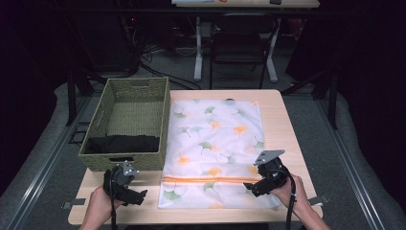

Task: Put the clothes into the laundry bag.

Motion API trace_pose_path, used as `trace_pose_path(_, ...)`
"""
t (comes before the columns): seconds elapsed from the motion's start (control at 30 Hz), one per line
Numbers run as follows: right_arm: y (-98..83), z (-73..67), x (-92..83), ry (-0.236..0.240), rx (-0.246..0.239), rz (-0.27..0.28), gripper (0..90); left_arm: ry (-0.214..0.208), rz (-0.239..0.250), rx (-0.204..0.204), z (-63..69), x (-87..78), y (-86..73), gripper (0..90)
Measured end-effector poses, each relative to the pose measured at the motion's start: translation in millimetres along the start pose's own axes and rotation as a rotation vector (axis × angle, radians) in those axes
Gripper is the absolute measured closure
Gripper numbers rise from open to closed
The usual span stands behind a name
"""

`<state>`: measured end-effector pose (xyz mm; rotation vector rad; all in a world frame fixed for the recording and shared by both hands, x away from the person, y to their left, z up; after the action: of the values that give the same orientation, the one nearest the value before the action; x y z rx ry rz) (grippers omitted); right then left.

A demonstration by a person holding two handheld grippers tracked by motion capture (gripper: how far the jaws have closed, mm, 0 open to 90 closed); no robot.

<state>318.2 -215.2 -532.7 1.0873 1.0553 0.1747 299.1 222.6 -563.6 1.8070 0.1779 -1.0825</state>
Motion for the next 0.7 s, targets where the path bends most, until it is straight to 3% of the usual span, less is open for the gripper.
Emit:
trace_pose_path(0.07,3.4,-1.0,5.5,0.024,-0.007,-0.002,2.0,-0.001,0.004,-0.001,-0.4,-0.4,-0.1,0.1)
trace_pose_path(0.23,7.1,-2.2,16.5,0.010,0.002,-0.030,1.6,-0.004,-0.001,-0.005,-0.9,0.4,-0.2,0.1)
trace_pose_path(0.27,8.4,-1.0,21.5,0.017,0.002,-0.039,2.7,0.013,-0.012,0.016,-0.5,1.2,-0.4,0.1)
trace_pose_path(0.4,12.6,2.5,30.6,0.017,0.006,-0.046,3.1,-0.005,-0.007,0.008,0.0,1.9,-0.4,0.1)
trace_pose_path(0.7,22.4,2.6,56.2,0.027,-0.044,-0.076,9.6,-0.013,-0.006,-0.001,-0.7,2.7,-0.8,0.1)
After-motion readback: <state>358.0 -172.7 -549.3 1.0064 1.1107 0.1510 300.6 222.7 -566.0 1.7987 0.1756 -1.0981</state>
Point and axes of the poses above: each handheld gripper's, and its own axes: x roughly forward along the jaws, y roughly out of its top, z roughly to its right, the point moved 3 cm from there along x, roughly forward along the jaws, and after that the axes turned 14 degrees about z, right-handed, at the moved point
